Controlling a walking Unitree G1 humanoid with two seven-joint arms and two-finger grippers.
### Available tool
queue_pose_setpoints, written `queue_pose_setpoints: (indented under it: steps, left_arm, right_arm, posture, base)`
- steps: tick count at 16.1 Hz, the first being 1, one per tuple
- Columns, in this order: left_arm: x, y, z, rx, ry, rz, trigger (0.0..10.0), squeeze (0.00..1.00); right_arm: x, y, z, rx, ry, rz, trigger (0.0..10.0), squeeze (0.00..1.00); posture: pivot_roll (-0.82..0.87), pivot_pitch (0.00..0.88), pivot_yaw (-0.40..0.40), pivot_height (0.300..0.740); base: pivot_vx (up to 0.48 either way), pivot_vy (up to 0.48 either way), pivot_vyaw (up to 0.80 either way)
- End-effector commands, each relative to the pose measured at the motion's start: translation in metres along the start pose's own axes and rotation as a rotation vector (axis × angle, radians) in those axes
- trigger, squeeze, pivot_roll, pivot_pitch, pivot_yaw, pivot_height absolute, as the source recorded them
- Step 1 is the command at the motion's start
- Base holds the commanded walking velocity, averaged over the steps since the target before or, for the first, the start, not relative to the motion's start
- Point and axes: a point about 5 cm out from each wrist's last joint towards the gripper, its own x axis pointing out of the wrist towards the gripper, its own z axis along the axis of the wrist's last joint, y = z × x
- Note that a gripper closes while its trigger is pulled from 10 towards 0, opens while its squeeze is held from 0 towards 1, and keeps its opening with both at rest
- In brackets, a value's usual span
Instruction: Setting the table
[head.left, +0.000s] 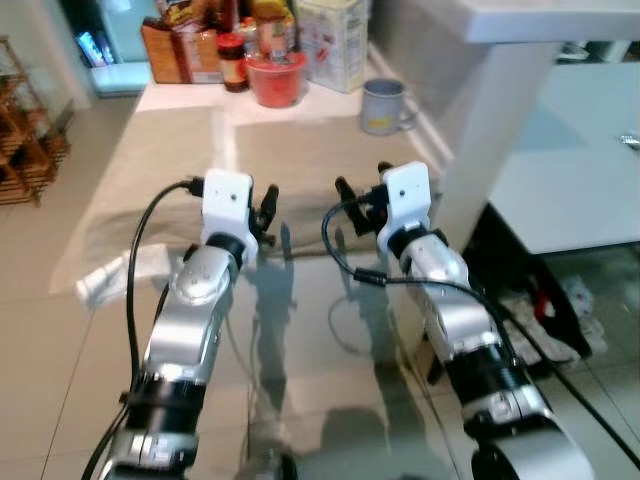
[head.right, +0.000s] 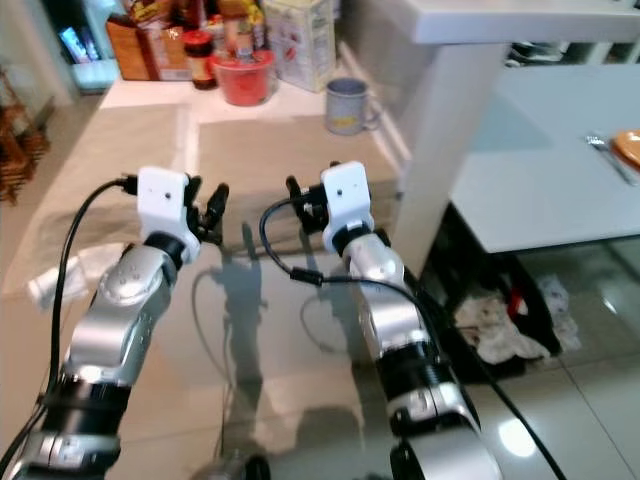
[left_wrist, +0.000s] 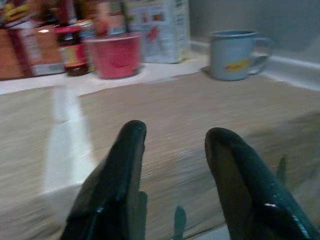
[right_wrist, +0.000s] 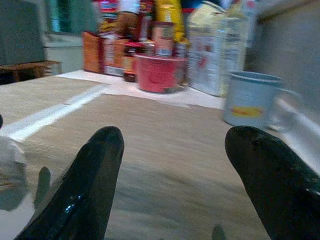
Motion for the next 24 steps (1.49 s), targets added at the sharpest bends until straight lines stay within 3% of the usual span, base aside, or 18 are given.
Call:
queue_pose_setpoints:
  steps: [1,3,4,11,16,18,24]
  left_arm:
    - [0.002,-0.001,0.000,0.011,0.008,-0.005,10.0,1.00]
    - [0.003,-0.001,-0.001,0.024,0.021,0.001,10.0,1.00]
    - [0.004,0.000,-0.001,0.029,0.030,0.012,10.0,0.00]
    - [0.006,0.005,-0.002,0.017,0.042,0.040,10.0,0.00]
    - [0.008,0.005,0.001,0.002,0.025,0.048,10.0,0.00]
    - [0.008,0.006,0.004,-0.016,-0.001,0.066,10.0,0.00]
    - [0.008,0.005,0.008,-0.043,-0.009,0.062,10.0,0.00]
  right_arm:
    - [-0.001,-0.003,0.000,0.013,0.003,-0.017,10.0,0.00]
    - [-0.002,-0.004,0.002,-0.010,-0.014,-0.025,10.0,0.00]
    - [-0.002,-0.004,0.002,-0.009,-0.011,-0.025,10.0,0.00]
    - [-0.006,-0.004,0.000,-0.014,-0.005,-0.016,10.0,0.00]
    - [-0.008,-0.002,0.001,-0.020,-0.024,0.000,10.0,0.00]
    - [-0.007,-0.003,0.011,-0.082,-0.074,-0.008,10.0,0.00]
    - [-0.011,-0.003,0.011,-0.065,-0.081,-0.006,10.0,0.00]
  posture:
    - [-0.07,0.000,0.040,0.736]
    - [-0.07,0.000,0.043,0.736]
    - [-0.07,0.000,0.042,0.736]
    - [-0.08,0.000,0.049,0.736]
    - [-0.08,0.000,0.052,0.736]
    - [-0.08,0.000,0.049,0.736]
    - [-0.08,0.000,0.047,0.736]
  base:
    - [0.000,0.000,-0.66]
    - [0.000,0.000,-0.28]
    - [0.000,0.000,0.00]
    - [0.000,0.000,0.00]
    - [0.433,0.052,0.00]
    - [0.439,0.000,0.00]
    - [0.424,0.087,0.00]
